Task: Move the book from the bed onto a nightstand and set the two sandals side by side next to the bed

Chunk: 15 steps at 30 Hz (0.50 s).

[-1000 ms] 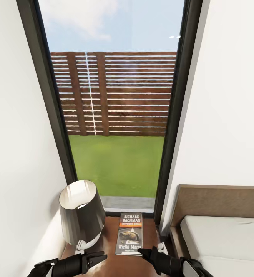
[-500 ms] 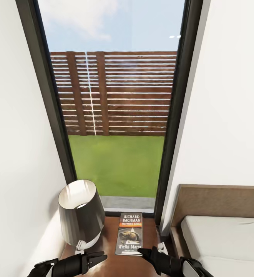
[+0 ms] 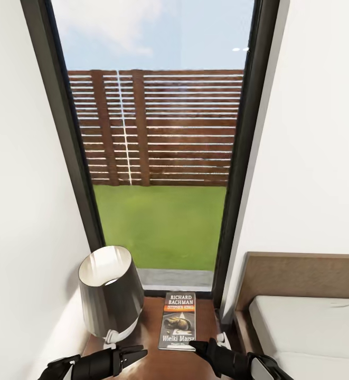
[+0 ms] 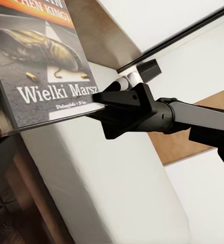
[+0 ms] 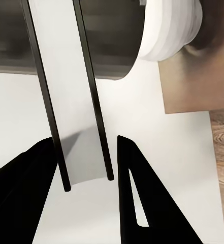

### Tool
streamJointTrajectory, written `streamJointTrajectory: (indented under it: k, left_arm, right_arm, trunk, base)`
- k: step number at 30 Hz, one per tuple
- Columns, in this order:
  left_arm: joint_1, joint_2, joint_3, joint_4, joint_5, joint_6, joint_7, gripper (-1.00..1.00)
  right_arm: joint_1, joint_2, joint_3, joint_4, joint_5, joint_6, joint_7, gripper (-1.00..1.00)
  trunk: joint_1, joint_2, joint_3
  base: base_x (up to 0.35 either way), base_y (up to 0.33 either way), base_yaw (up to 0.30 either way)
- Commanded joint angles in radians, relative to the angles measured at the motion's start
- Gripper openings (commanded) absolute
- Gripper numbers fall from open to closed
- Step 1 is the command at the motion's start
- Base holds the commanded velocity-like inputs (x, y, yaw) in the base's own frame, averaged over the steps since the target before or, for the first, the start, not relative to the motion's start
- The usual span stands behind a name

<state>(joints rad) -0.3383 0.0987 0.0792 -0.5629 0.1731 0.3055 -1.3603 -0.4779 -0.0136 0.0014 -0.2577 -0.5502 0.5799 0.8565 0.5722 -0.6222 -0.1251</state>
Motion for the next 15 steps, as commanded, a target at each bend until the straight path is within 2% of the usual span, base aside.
streamJointTrajectory:
  k: [1,15]
  left_arm:
    - [-0.001,0.000,0.001,0.000,0.002,0.011,-0.003,1.00]
    - [-0.001,-0.001,0.001,0.000,0.002,0.011,-0.003,1.00]
  right_arm:
    - [-0.001,0.000,0.000,0.000,-0.005,0.007,0.001,-1.00]
    - [-0.001,0.000,0.000,0.000,-0.004,0.005,-0.001,-1.00]
  trunk:
    - [0.004,-0.009,-0.005]
    - [0.058,-0.107,-0.049]
  base:
    - [0.000,0.000,0.000]
    - [0.000,0.000,0.000]
